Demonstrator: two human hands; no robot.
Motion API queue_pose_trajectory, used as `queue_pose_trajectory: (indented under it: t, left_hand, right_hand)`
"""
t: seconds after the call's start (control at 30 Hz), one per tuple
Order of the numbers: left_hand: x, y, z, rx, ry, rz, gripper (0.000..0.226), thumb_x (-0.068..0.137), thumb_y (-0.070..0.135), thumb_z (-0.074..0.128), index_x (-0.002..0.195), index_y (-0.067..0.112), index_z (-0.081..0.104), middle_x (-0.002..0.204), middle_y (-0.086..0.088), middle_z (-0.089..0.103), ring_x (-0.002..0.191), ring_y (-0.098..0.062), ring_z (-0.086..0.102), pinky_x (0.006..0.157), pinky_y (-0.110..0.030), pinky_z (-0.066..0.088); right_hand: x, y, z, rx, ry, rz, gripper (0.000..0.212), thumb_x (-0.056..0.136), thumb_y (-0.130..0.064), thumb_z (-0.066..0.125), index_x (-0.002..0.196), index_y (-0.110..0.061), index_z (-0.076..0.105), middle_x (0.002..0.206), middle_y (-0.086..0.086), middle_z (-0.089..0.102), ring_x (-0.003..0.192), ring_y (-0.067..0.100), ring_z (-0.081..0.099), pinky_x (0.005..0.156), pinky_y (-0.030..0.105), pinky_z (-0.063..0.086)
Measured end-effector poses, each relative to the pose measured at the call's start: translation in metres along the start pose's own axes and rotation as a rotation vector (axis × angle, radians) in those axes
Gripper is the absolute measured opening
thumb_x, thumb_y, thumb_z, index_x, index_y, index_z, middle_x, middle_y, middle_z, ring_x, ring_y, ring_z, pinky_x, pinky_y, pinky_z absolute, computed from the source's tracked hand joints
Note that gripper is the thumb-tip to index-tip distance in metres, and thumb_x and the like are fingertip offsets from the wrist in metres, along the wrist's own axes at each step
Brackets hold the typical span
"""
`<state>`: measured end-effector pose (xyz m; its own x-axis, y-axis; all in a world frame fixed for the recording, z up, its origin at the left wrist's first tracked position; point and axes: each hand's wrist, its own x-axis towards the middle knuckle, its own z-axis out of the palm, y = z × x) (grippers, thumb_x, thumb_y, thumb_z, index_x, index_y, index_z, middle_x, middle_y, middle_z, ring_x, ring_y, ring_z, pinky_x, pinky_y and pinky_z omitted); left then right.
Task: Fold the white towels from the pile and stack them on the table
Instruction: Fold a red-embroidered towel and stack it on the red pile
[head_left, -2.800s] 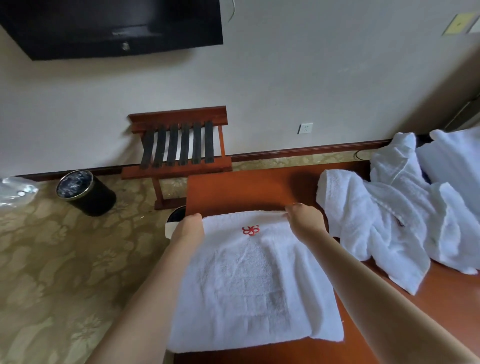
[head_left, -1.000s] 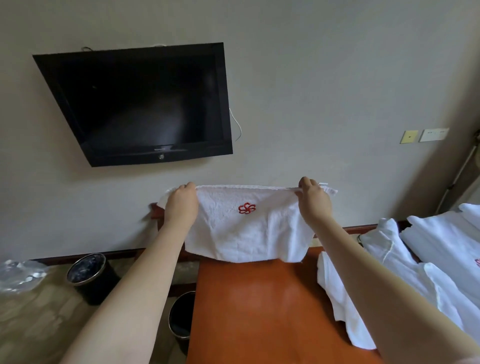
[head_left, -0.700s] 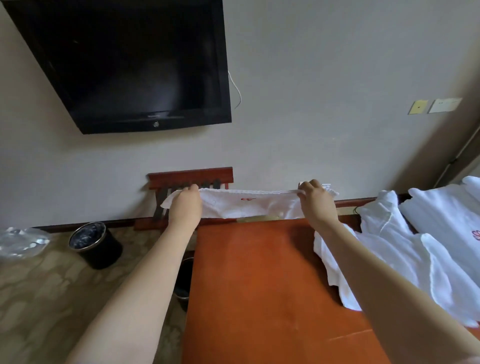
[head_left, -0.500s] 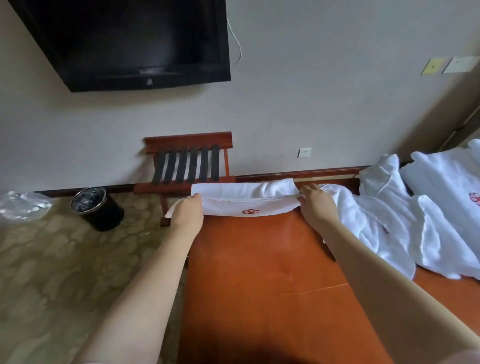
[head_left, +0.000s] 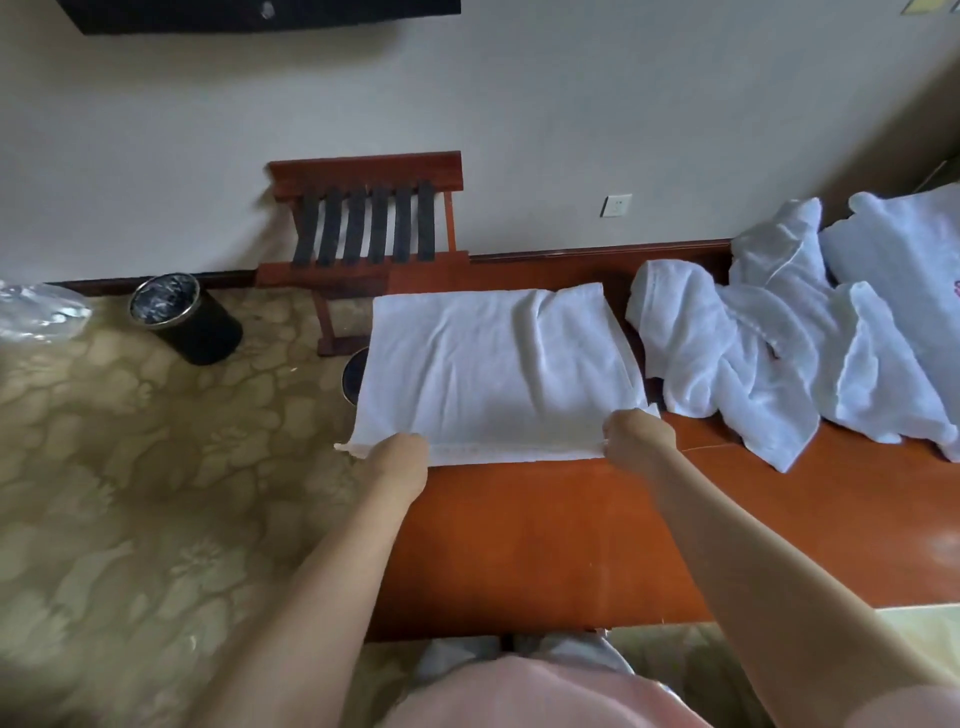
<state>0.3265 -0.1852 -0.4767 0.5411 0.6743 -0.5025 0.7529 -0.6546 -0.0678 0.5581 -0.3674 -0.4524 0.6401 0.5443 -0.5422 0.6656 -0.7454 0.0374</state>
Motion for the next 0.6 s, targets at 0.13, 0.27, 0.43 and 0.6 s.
queue_pose_trajectory:
  t: [0.13,0.27,0.43,0.6]
  left_hand:
    - [-0.018,0.006,0.015,0.089,-0.172,0.056,0.019,0.087,-0.001,0.044,0.075,0.013,0.05,0.07,0.002,0.046,0.064,-0.014,0.049,0.055,-0.024,0.04]
    - [-0.022,0.015,-0.001,0.116,-0.466,0.043,0.014,0.085,0.018,0.057,0.098,0.013,0.057,0.086,0.001,0.053,0.061,-0.015,0.055,0.052,-0.024,0.042]
    - [-0.008,0.025,-0.012,0.004,-0.559,-0.012,0.022,0.084,0.035,0.058,0.091,0.015,0.053,0.087,0.001,0.052,0.071,-0.016,0.057,0.057,-0.024,0.045]
    - [0.014,0.033,-0.028,0.031,-0.292,0.095,0.023,0.091,0.031,0.047,0.073,0.017,0.046,0.078,0.003,0.048,0.071,-0.016,0.052,0.055,-0.023,0.037]
  right_hand:
    - [-0.011,0.0,0.014,-0.099,-0.205,0.015,0.019,0.085,-0.015,0.064,0.103,-0.014,0.058,0.104,0.0,0.059,0.105,0.026,0.059,0.087,0.035,0.047]
    - [-0.015,0.002,0.017,-0.121,-0.473,0.039,0.042,0.079,-0.024,0.076,0.111,-0.009,0.053,0.104,0.006,0.059,0.101,0.028,0.064,0.088,0.037,0.051]
    - [-0.003,-0.002,0.013,0.011,-0.415,0.001,0.042,0.088,-0.037,0.065,0.113,-0.005,0.056,0.109,0.006,0.063,0.086,0.025,0.068,0.084,0.038,0.054]
    - [0.02,-0.012,-0.006,0.064,-0.225,-0.123,0.031,0.093,-0.039,0.055,0.095,-0.008,0.062,0.07,0.001,0.061,0.066,0.017,0.066,0.075,0.032,0.054]
